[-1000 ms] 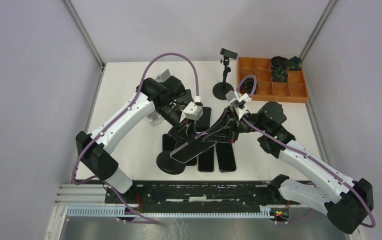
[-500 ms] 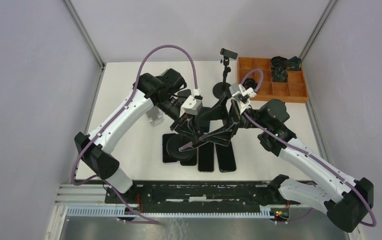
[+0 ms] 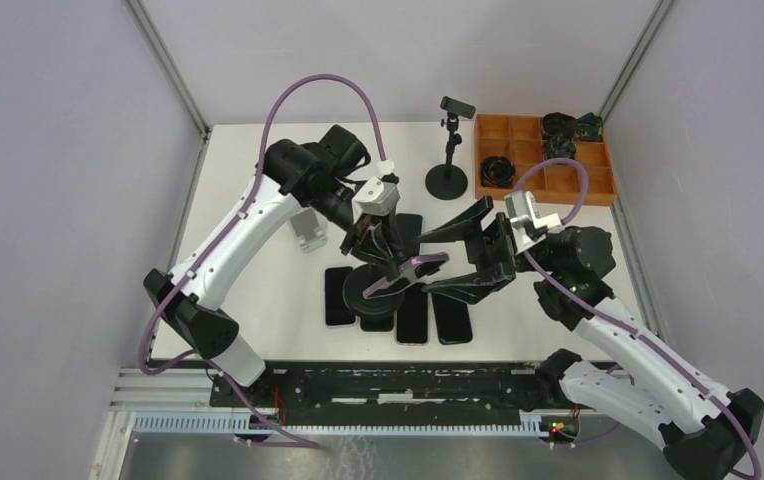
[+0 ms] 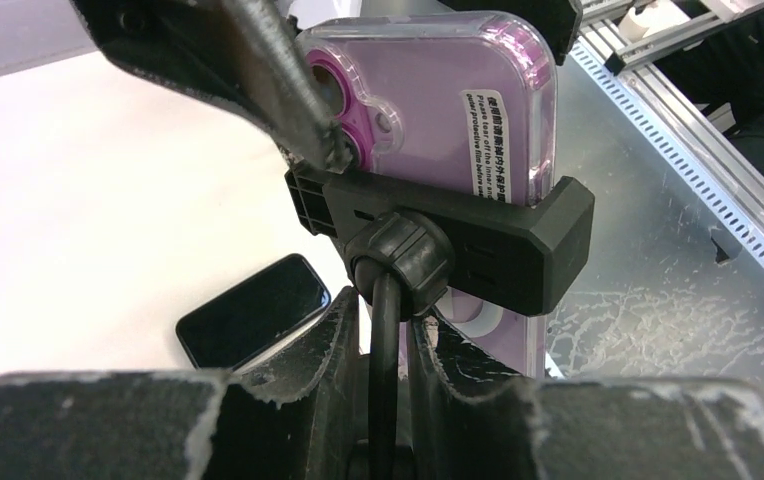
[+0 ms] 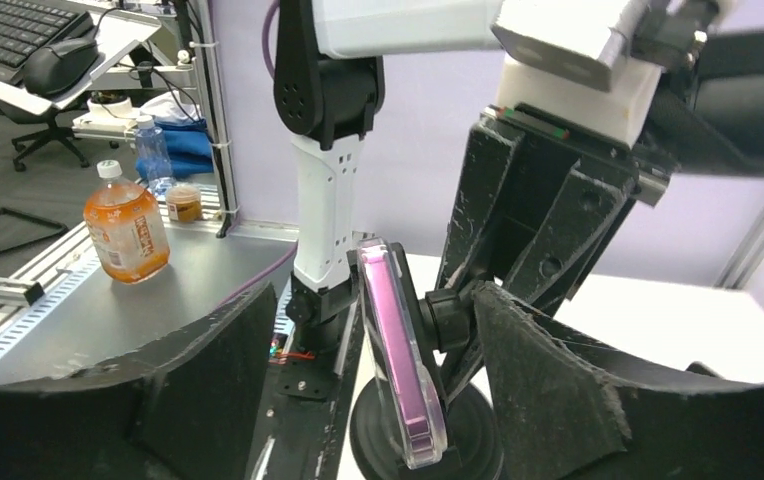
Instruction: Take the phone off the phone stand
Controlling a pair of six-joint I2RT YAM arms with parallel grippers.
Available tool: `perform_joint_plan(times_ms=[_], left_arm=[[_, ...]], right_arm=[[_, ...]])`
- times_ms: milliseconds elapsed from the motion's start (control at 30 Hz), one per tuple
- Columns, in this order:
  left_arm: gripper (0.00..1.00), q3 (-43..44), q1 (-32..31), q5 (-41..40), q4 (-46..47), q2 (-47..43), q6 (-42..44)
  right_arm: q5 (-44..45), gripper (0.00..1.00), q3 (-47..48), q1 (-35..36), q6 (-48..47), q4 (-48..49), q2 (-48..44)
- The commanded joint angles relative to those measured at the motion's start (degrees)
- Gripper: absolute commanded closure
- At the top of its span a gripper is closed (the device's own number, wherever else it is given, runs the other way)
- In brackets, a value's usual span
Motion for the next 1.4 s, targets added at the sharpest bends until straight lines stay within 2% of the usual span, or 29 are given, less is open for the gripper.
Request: perform_joint_plan(times_ms=[0, 133, 167, 233, 367, 467, 533, 567, 667, 900, 967, 1067, 1200, 1367], left_arm=[[0.98, 3.70, 0.03, 8.33, 0.23, -1.62, -3.22], [0.98, 4.67, -0.06, 9.73, 0.82, -2.07, -4.51], [0.98, 4.68, -0.06, 9.85, 1.45, -2.24, -5.29], [0.98, 4.91, -0.06, 10.15, 2.33, -2.67, -6.39], [0.98, 4.10, -0.07, 12.06, 7.17, -4.25, -11.80], [0.98, 1.45, -0.10, 13.08, 15.01, -6.53, -18.22], [0.98, -1.14, -0.08, 13.27, 21.10, -8.04, -23.37], [0.98, -2.17, -0.06, 13.38, 22.92, -8.58, -25.06], [0.98, -2.74, -0.06, 13.59, 23.50, -8.44, -26.21], [0.98, -8.51, -0.30, 7.84, 23.03, -10.18, -24.84], [0.98, -10.00, -1.17, 3.32, 17.59, -10.61, -15.18], [0.98, -9.82, -3.28, -4.54, 0.91, -7.95, 2.73], [0.98, -13.88, -4.40, -11.51, 0.14, -8.24, 6.74], [0.98, -14.75, -5.25, -14.80, 0.18, -8.00, 9.47]], right_arm=[[-3.31, 0.26, -0.20, -0.18, 0.74, 9.95, 0.49], [-4.74, 0.46, -0.63, -0.16, 8.76, 21.48, 3.69], [-5.25, 0.47, -0.79, -0.13, 12.02, 25.57, 4.86], [-6.22, 0.46, -0.66, -0.20, 15.33, 28.98, 6.52], [-7.00, 0.36, -0.16, -0.16, 14.92, 29.55, 7.81], [-7.70, 0.41, 0.89, -0.16, 15.96, 30.41, 8.65], [-8.03, 0.57, 1.00, -0.19, 20.54, 35.55, 9.50], [-7.98, 0.69, 0.66, -0.17, 23.00, 39.37, 10.15], [-6.55, 0.98, 0.48, -0.24, 27.35, 43.64, 11.73], [-4.15, 1.00, 4.20, -0.15, 35.90, 49.77, 16.13], [-3.03, 1.00, 5.60, -0.46, 36.69, 50.05, 17.10], [-0.48, 1.00, 6.74, -1.78, 36.78, 49.02, 17.52], [2.85, 1.00, 6.01, -2.56, 36.12, 48.91, 17.17], [3.91, 1.00, 5.26, -2.77, 35.74, 48.60, 17.49]])
